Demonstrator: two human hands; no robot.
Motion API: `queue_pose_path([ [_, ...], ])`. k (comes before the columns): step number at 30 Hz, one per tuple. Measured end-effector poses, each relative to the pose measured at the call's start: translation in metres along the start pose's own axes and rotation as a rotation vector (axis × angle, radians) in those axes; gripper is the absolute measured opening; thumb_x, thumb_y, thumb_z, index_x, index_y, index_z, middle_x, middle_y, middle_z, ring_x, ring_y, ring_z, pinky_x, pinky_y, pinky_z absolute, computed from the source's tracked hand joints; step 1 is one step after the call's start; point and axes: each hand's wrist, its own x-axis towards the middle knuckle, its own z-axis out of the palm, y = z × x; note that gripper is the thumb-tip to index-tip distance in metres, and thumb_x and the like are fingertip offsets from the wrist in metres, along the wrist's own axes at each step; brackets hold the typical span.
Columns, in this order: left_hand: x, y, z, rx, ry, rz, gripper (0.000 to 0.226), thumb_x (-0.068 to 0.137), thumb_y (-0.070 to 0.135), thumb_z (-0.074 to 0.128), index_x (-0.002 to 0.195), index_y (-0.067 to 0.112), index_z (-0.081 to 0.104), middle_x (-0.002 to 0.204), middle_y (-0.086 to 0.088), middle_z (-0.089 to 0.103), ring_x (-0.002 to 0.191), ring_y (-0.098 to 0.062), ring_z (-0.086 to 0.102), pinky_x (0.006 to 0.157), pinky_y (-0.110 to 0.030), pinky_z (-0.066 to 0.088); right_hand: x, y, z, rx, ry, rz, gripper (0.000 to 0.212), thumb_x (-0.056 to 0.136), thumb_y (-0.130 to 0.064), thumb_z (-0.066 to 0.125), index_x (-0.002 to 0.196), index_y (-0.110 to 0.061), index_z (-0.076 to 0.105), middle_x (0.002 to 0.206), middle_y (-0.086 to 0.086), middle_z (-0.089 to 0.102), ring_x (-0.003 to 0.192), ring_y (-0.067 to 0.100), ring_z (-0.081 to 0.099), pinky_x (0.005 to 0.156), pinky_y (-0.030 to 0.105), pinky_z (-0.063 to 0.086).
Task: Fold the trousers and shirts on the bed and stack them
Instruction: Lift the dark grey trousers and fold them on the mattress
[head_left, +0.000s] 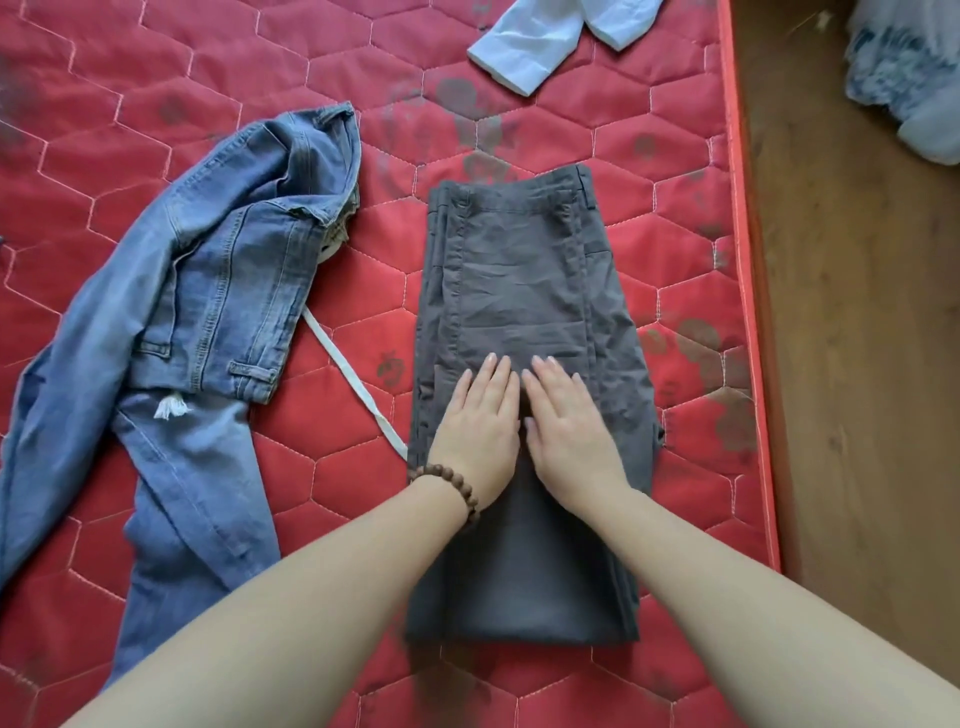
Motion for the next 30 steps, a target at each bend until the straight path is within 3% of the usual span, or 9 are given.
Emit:
queue_pose_path([
  [2, 0.019, -0.005, 0.004, 0.065, -0.01, -0.036, 0.058, 0.101, 0.026, 0.024, 0.152, 0.007, 0.005, 0.161, -0.01, -0.001, 0.148, -0.022, -0.009, 0.117, -0.037, -0.013, 0.017, 0.005, 0.008, -0.059, -0.031, -0.019, 0.053, 0.097, -0.013, 0.045, 0.147, -0.002, 0.031, 0.157, 0.014, 0.023, 0.147, 0.027, 0.015, 0.12, 0.036, -0.001],
  [4, 0.041, -0.013, 0.002, 0.09, 0.022, -0.046, 0.058, 0.101, 0.028, 0.024, 0.152, 0.007, 0.006, 0.161, -0.01, 0.0, 0.148, -0.023, -0.008, 0.117, -0.038, -0.013, 0.038, 0.012, 0.013, -0.107, -0.012, -0.008, 0.054, 0.1, -0.018, 0.039, 0.15, -0.006, 0.024, 0.159, 0.011, 0.016, 0.149, 0.023, 0.008, 0.119, 0.033, -0.008],
  [11, 0.104, -0.051, -0.015, 0.198, 0.074, -0.063, 0.062, 0.1, 0.039, 0.025, 0.153, 0.011, 0.008, 0.161, -0.015, 0.001, 0.149, -0.027, -0.005, 0.119, -0.043, -0.007, 0.112, 0.028, 0.005, -0.257, -0.024, 0.008, 0.056, 0.103, -0.031, 0.03, 0.152, -0.008, 0.016, 0.161, 0.011, 0.006, 0.149, 0.023, -0.001, 0.118, 0.037, -0.011],
  [17, 0.157, -0.071, -0.025, 0.125, 0.154, -0.127, 0.066, 0.097, 0.043, 0.03, 0.153, 0.014, 0.011, 0.161, -0.015, 0.001, 0.149, -0.027, -0.002, 0.12, -0.042, -0.002, 0.181, 0.048, -0.009, -0.309, 0.018, 0.053, 0.06, 0.102, -0.039, 0.029, 0.153, -0.011, 0.015, 0.161, 0.011, 0.004, 0.149, 0.021, 0.0, 0.119, 0.042, -0.007],
  [25, 0.157, -0.078, -0.011, 0.087, 0.218, -0.146, 0.073, 0.088, 0.055, 0.025, 0.154, 0.026, 0.012, 0.161, -0.011, 0.0, 0.149, -0.029, -0.002, 0.12, -0.045, 0.003, 0.18, 0.061, 0.006, -0.357, 0.063, 0.076, 0.062, 0.099, -0.05, 0.021, 0.154, -0.024, 0.008, 0.162, 0.002, 0.001, 0.149, 0.016, -0.002, 0.119, 0.046, -0.01],
  [30, 0.159, -0.082, -0.012, 0.109, 0.159, -0.12, 0.075, 0.086, 0.065, 0.018, 0.153, 0.033, 0.002, 0.161, -0.011, -0.009, 0.148, -0.028, -0.009, 0.12, -0.045, 0.001, 0.183, 0.063, 0.002, -0.372, 0.011, 0.075, 0.063, 0.098, -0.051, 0.015, 0.154, -0.025, 0.0, 0.162, 0.002, -0.006, 0.149, 0.015, -0.007, 0.118, 0.046, -0.014],
])
